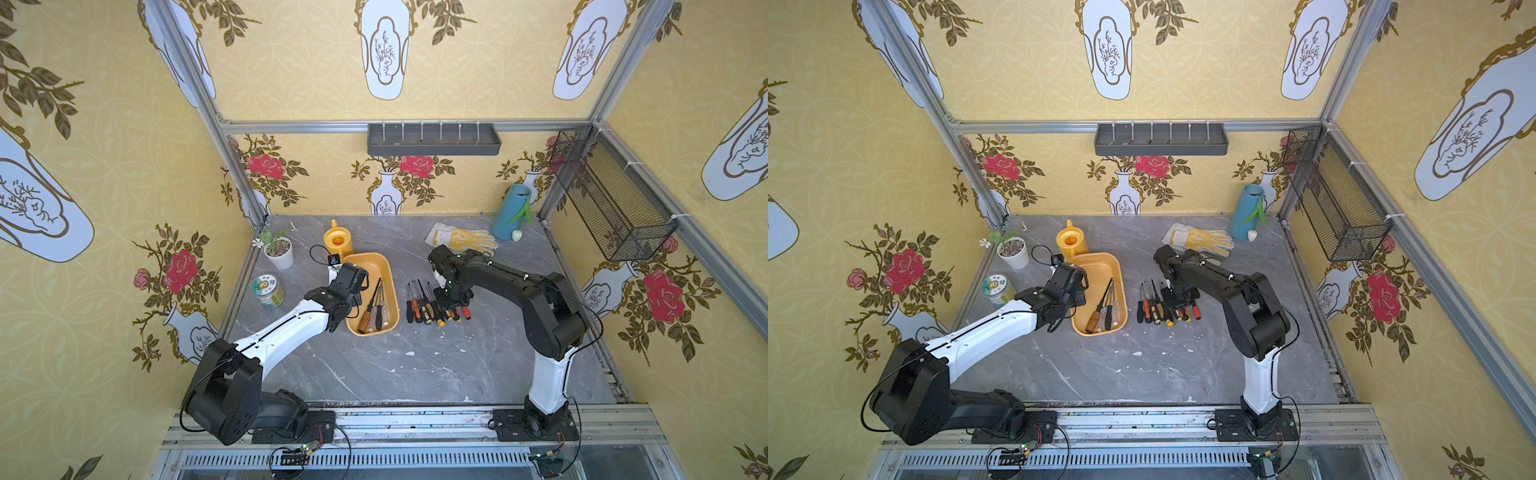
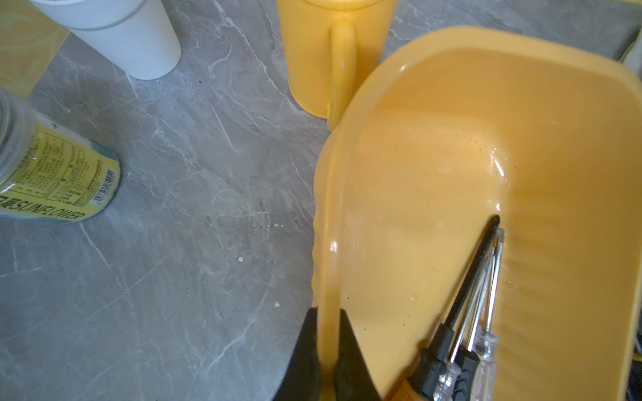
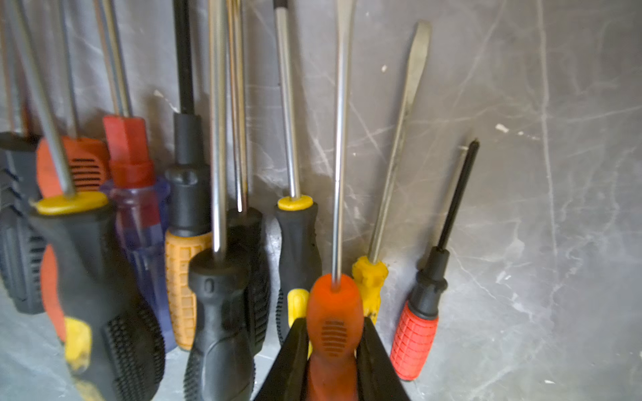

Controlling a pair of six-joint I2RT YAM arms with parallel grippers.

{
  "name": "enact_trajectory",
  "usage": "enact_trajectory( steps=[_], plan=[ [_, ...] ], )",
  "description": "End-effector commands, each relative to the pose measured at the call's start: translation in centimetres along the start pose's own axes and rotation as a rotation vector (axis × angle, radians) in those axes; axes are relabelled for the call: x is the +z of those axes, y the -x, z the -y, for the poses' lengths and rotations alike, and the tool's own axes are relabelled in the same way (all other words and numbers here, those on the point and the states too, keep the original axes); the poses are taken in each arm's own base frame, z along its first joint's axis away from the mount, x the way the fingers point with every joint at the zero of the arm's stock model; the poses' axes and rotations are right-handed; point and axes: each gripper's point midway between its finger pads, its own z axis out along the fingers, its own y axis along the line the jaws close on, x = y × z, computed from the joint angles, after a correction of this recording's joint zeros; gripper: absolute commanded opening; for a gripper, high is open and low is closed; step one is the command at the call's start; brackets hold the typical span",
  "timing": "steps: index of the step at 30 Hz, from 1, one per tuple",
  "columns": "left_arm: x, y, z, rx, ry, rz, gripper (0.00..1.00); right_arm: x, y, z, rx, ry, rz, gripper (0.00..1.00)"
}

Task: Take out the screwdriver from the storage box
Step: Place the screwdriver at the center of the board.

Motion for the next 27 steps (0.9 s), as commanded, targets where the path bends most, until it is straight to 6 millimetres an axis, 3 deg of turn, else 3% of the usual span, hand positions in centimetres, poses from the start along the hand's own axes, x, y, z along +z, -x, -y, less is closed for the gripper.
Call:
enact_trajectory(
  steps=[1,8,17,27],
  plan=[
    [-0.3,0.7,0.3,-0.022,-0.015,0.026,0.0,0.3,-0.1,0.1,0.019,-0.001,0.001,0.26],
    [-0.4,0.7,0.2,-0.015,-0.016,0.027,0.0,0.0,0.2,0.1,0.036,0.01,0.013,0.39],
    [-0.3,0.7,0.3,-0.015,-0.017,0.025,0.0,-0.7,0.3,0.0,0.043,0.018,0.028,0.39],
    [-0.3,0.5,0.2,-0.018,-0.016,0.022,0.0,-2.9,1.1,0.1,0.062,0.029,0.09,0.43]
  ],
)
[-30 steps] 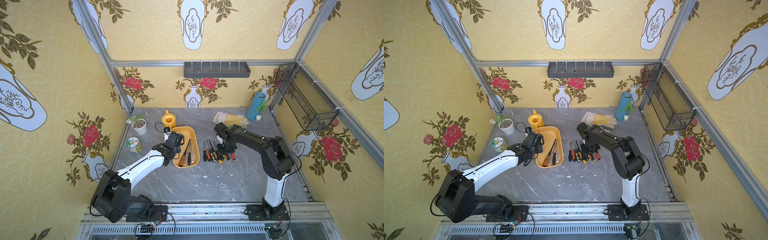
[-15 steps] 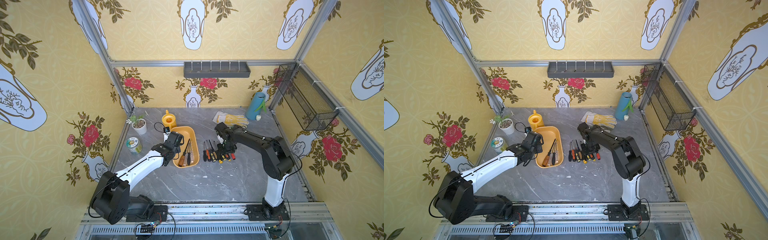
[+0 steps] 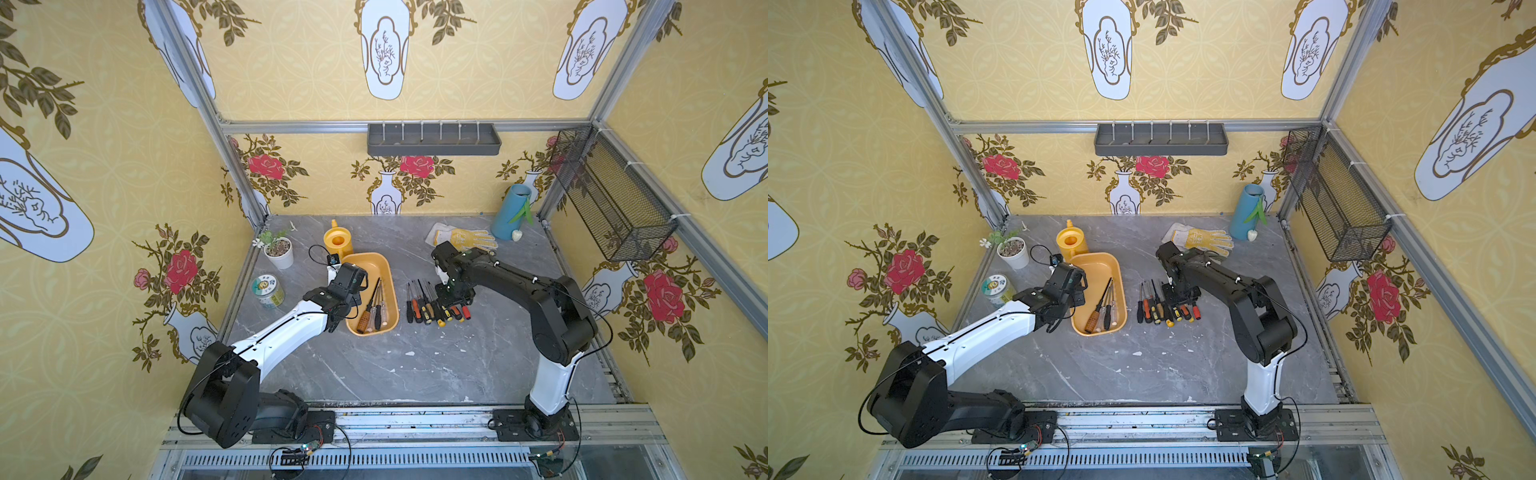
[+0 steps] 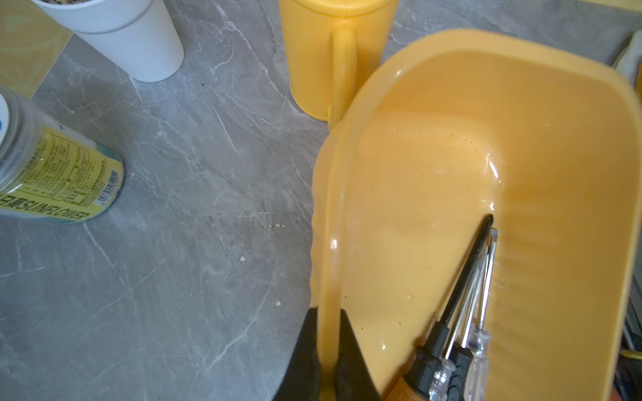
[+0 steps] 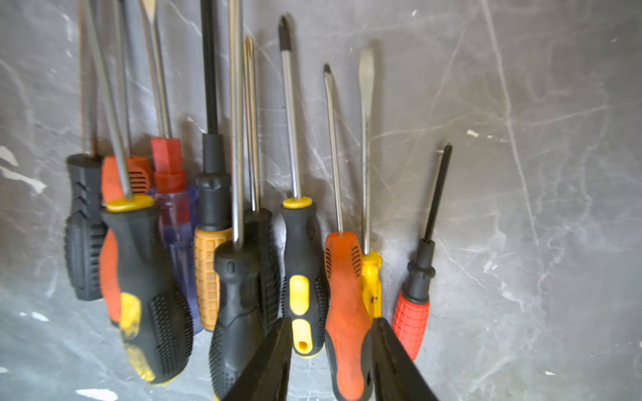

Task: Take out the screwdriver from the storage box
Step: Place the screwdriver at the center of the board, then pick up the screwdriver from the storage box.

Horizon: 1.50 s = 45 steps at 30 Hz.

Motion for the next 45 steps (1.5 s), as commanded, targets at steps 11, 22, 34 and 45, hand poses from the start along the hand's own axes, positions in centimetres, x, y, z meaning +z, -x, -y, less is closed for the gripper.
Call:
enact_trajectory(
  steps=[11,22,34,45],
  plan=[
    [0.1,0.4,0.4,-0.014,-0.017,0.015,0.0,-4.4,2.7,-1.5,0.023,0.056,0.163,0.47],
    [-0.1,0.7,0.8,-0.031,-0.036,0.026,0.0,-9.5,5.2,-6.6,-0.006,0.257,0.367,0.53],
    [0.0,0.5,1.1,-0.054,-0.061,0.026,0.0,-9.4,5.2,-15.0,0.009,0.514,0.36,0.54],
    [-0.1,0.5,1.0,-0.05,-0.062,0.033,0.0,-6.3,3.6,-21.6,0.059,0.631,0.263,0.54]
  ],
)
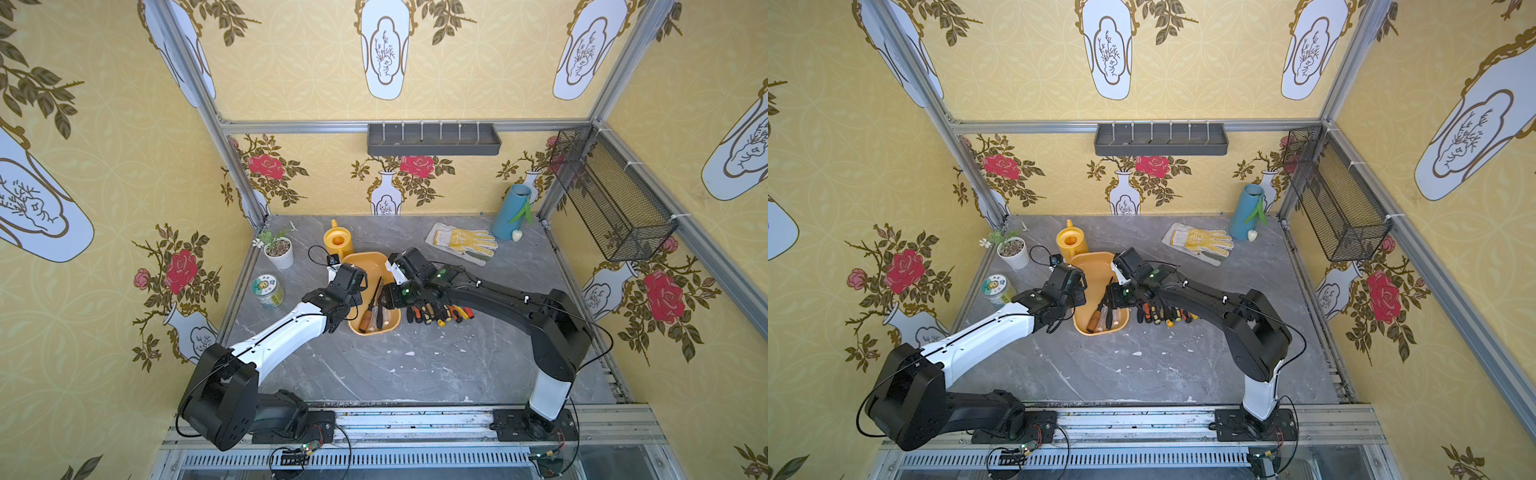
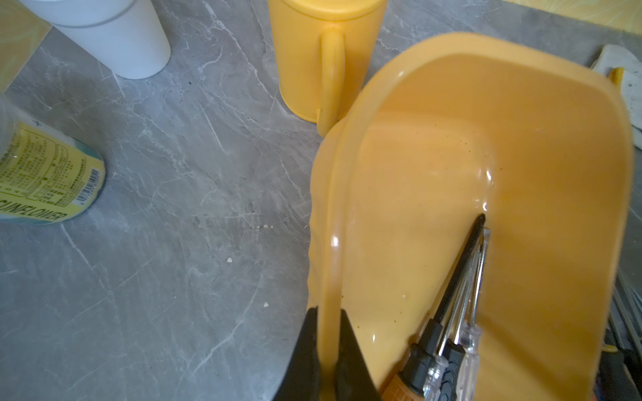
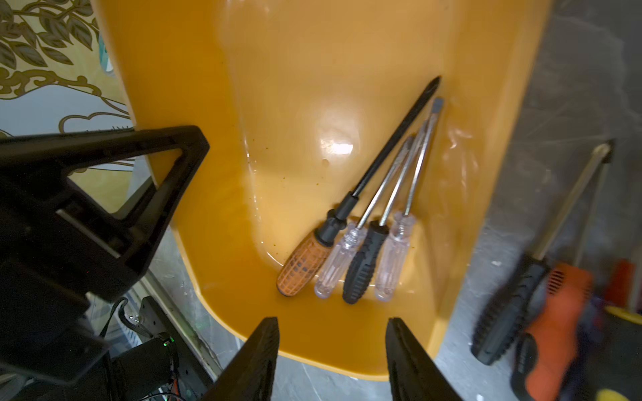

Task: Take out the screwdriver from the storage box
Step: Pick up the screwdriver from the storage box.

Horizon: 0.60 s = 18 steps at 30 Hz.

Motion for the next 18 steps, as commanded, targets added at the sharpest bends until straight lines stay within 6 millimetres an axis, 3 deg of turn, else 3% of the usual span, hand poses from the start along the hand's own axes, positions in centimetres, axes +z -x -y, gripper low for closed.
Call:
enact_trajectory(
  steps=[1,10,18],
  plan=[
    [0.0,0.4,0.4,-0.024,-0.023,0.025,0.0,0.9,0.4,-1.2,0.05,0.049,0.024,0.54],
    [0.0,0.3,0.3,-0.023,-0.024,0.028,0.0,4.3,-0.9,-1.9,0.088,0.089,-0.029,0.55],
    [0.0,0.3,0.3,-0.022,-0.027,0.03,0.0,5.8,-0.9,-2.2,0.14,0.123,-0.028,0.55]
  ],
)
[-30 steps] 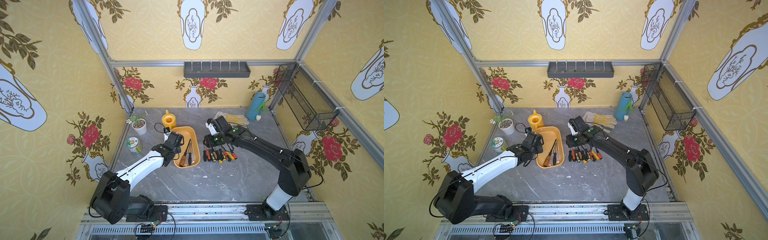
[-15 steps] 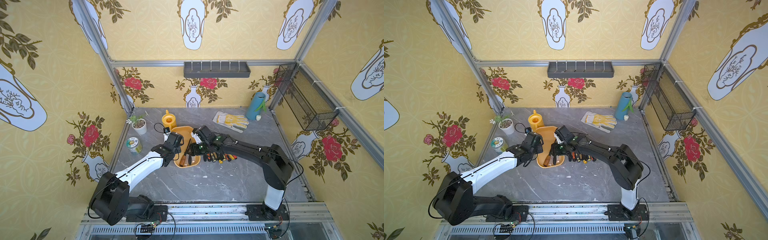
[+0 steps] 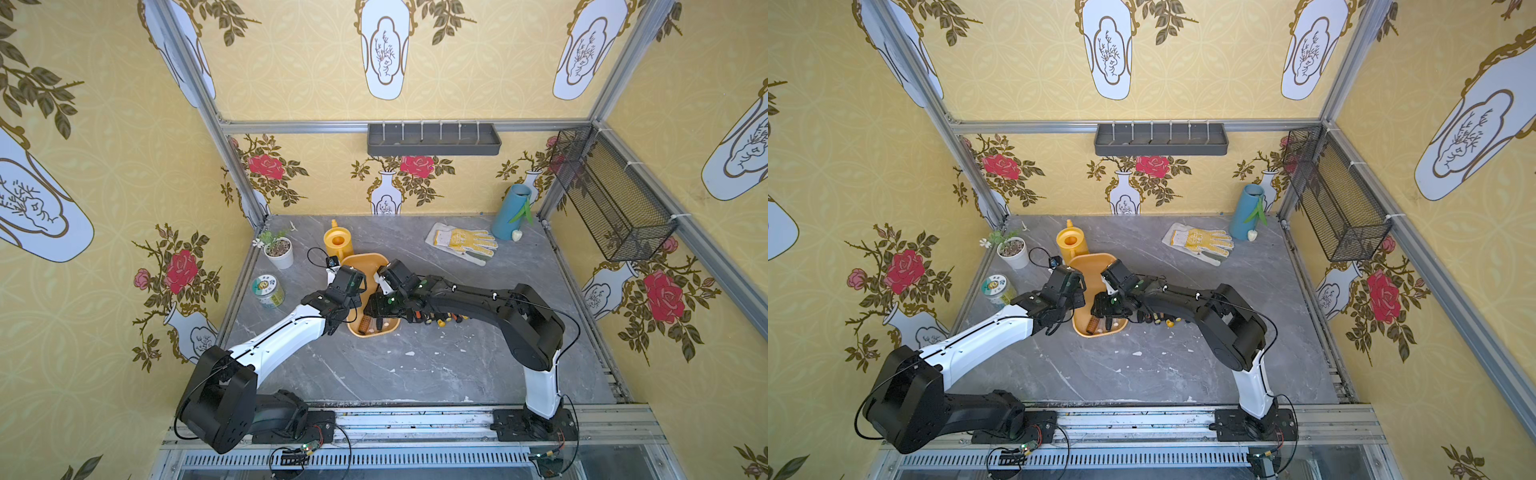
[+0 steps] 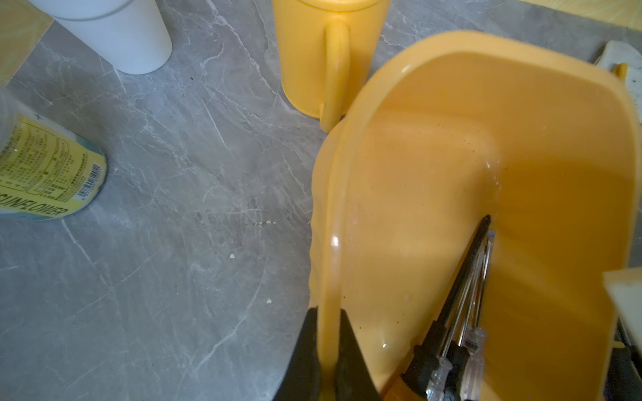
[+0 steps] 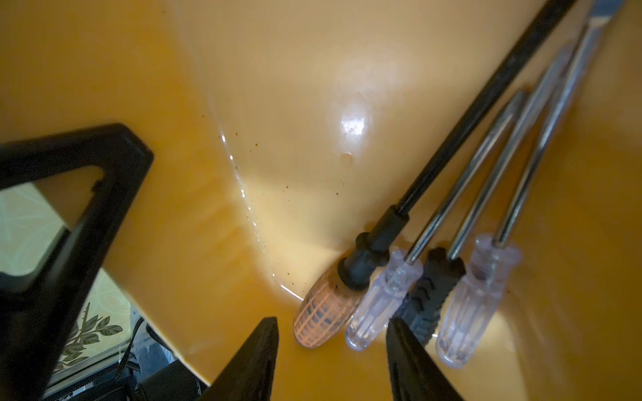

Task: Take out the screwdriver from the storage box
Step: Pick up the screwdriver from the storage box.

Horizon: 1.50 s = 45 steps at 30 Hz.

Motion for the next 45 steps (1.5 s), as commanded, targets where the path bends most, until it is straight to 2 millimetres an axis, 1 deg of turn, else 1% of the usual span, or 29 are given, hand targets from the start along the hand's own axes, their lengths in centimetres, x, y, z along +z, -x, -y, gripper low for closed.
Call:
enact_trajectory(
  steps=[1,10,17,23,28,30,34,36,40,45],
  plan=[
    [0.0,0.8,0.7,-0.024,-0.029,0.032,0.0,0.4,0.8,-1.4,0.022,0.062,0.031,0.55],
    [0.0,0.8,0.7,-0.023,-0.03,0.034,0.0,1.9,0.7,-0.7,0.08,0.077,0.031,0.53],
    [-0.2,0.7,0.3,-0.017,-0.021,0.037,0.0,2.4,0.6,0.7,0.101,0.009,0.041,0.53],
    [-0.2,0.8,0.4,-0.021,-0.024,0.038,0.0,3.3,0.3,1.9,0.094,-0.098,0.044,0.51],
    [-0.3,0.8,0.4,-0.02,-0.022,0.038,0.0,4.2,-0.1,2.6,0.102,-0.116,0.033,0.44],
    [-0.3,0.8,0.3,-0.019,-0.019,0.037,0.0,4.3,-0.2,2.8,0.102,-0.125,0.033,0.42],
    [-0.5,0.8,-0.1,-0.017,-0.009,0.043,0.0,4.7,-0.4,3.0,0.093,-0.135,0.023,0.35],
    [-0.4,0.6,-0.2,-0.019,-0.008,0.045,0.0,4.8,-0.5,3.0,0.091,-0.136,0.018,0.34],
    [0.1,0.1,-0.3,-0.019,0.002,0.029,0.0,4.9,-0.5,2.9,0.085,-0.129,0.012,0.25],
    [0.2,0.1,-0.2,-0.018,0.005,0.026,0.0,4.9,-0.4,2.3,0.073,-0.098,0.013,0.14]
  ],
)
